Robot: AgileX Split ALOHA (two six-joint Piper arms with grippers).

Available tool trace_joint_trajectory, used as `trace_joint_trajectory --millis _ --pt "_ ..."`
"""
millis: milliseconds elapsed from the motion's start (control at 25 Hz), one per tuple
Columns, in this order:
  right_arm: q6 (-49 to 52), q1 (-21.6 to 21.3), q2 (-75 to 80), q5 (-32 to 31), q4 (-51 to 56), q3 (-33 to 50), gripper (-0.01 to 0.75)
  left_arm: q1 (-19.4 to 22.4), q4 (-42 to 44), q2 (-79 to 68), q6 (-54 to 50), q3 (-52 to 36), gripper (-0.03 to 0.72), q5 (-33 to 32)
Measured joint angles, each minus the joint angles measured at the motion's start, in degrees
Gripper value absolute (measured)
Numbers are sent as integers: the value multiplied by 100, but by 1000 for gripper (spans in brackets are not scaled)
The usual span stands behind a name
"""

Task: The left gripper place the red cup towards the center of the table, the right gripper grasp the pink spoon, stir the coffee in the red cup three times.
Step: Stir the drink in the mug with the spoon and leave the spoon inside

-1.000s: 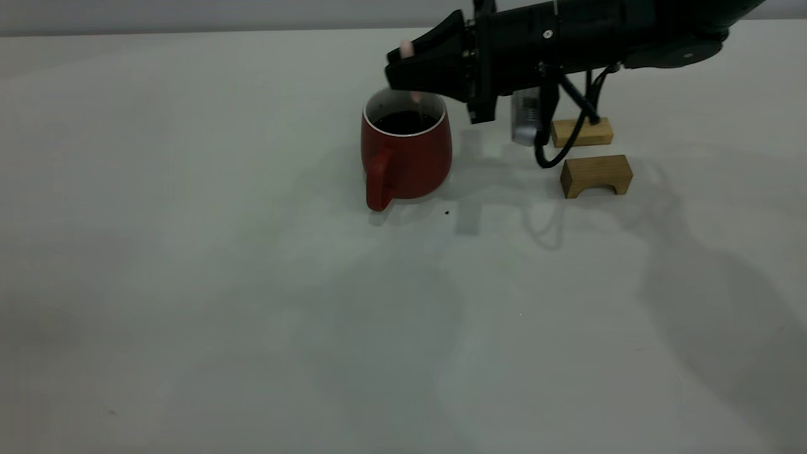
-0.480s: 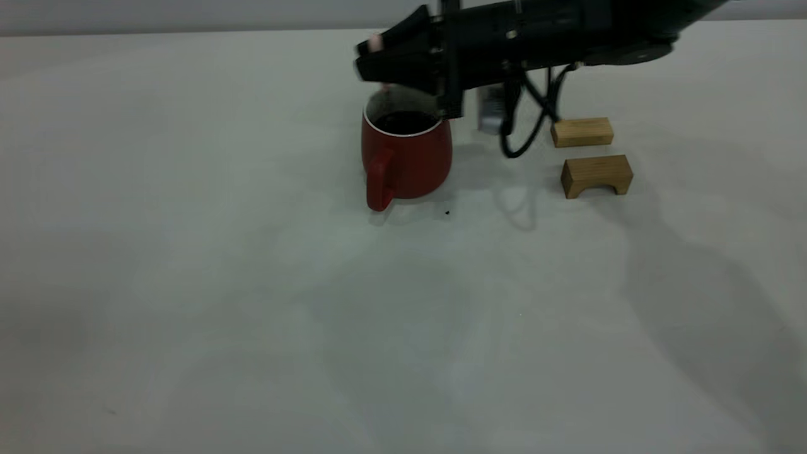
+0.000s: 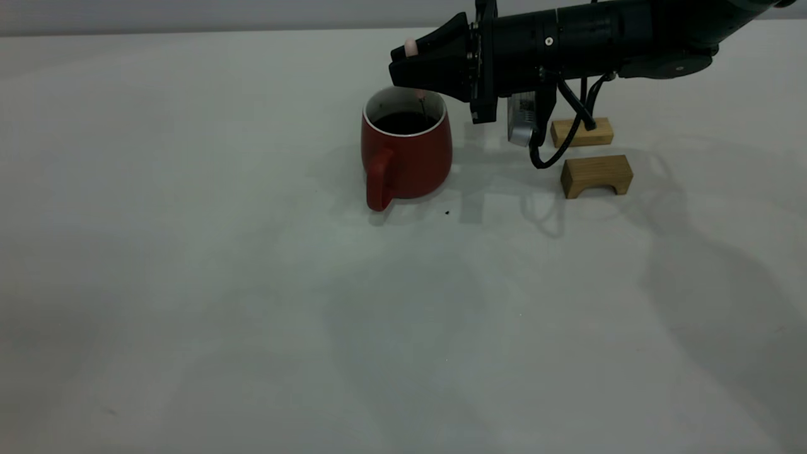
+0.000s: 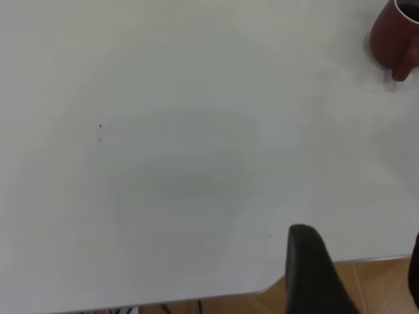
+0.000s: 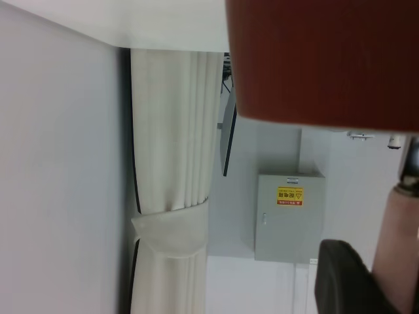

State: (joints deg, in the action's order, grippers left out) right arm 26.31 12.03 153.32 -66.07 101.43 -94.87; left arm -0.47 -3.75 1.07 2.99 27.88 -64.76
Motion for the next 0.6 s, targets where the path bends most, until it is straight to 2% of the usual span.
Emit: trace_joint_trajectory --millis 160,280,400,560,600 --pt "7 0 -24 -6 -124 0 132 0 0 0 -2 0 436 0" --pt "12 0 -51 0 -329 0 197 0 0 0 -2 0 436 0" --pt "17 6 -57 0 -674 0 375 0 0 0 -2 0 436 0" --pt "-304 56 -339 16 -1560 6 652 0 0 0 -6 0 436 0" --pt "-494 58 -459 11 -1828 6 690 0 0 0 -6 0 436 0"
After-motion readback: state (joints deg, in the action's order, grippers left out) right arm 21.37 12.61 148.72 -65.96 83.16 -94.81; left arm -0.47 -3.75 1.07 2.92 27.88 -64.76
